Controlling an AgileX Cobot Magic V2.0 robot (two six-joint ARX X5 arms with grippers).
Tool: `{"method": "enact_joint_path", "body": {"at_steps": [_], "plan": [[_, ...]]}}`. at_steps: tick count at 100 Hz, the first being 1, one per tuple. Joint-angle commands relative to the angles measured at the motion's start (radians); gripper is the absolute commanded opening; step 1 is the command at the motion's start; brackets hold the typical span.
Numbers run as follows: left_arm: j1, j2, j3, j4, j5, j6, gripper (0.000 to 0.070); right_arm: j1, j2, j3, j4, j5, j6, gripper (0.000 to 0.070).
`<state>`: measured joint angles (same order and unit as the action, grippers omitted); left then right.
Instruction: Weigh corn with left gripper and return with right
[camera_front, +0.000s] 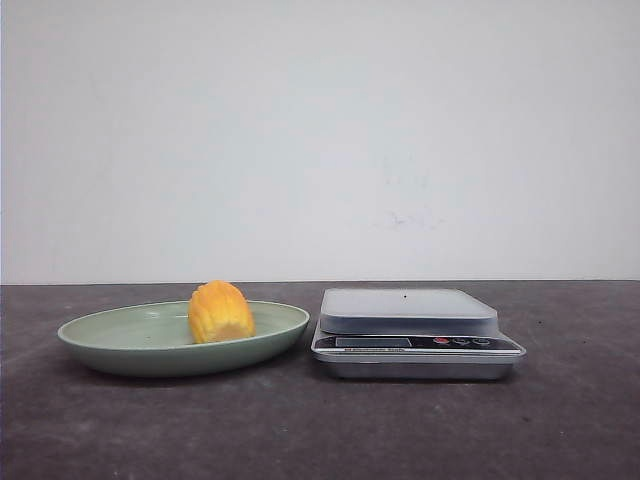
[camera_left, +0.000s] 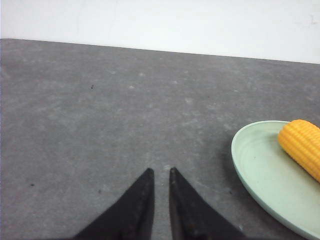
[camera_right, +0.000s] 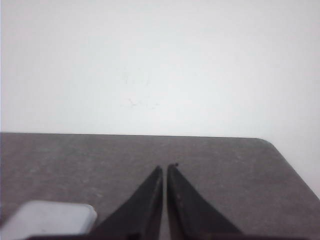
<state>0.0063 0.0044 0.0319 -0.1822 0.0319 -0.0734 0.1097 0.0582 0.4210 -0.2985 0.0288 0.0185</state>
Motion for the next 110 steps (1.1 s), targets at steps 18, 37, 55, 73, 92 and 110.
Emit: {"method": "enact_joint_path", "body": {"at_steps": [18, 37, 55, 73, 92, 110], "plan": [[0.002, -0.001, -0.018, -0.005, 0.003, -0.006, 0.0016, -0.103, -0.054, -0.263, 0.161, -0.056, -0.030, 0.0007], [0.002, -0.001, -0.018, -0.005, 0.003, -0.006, 0.0016, -0.105, -0.054, -0.369, 0.201, -0.057, -0.025, 0.0007], [0.002, -0.001, -0.018, -0.005, 0.003, -0.006, 0.0016, -0.105, -0.054, -0.408, 0.184, -0.057, -0.014, 0.0007], [0.002, -0.001, -0.018, -0.005, 0.003, -0.006, 0.0016, -0.105, -0.054, -0.408, 0.119, -0.056, -0.019, 0.0007], [0.002, -0.001, -0.018, -0.005, 0.003, -0.006, 0.0016, -0.105, -0.054, -0.408, 0.137, -0.056, -0.019, 0.0007], [0.002, -0.001, -0.018, -0.005, 0.003, -0.006, 0.0016, -0.105, -0.054, -0.408, 0.142, -0.055, -0.019, 0.0007]]}}
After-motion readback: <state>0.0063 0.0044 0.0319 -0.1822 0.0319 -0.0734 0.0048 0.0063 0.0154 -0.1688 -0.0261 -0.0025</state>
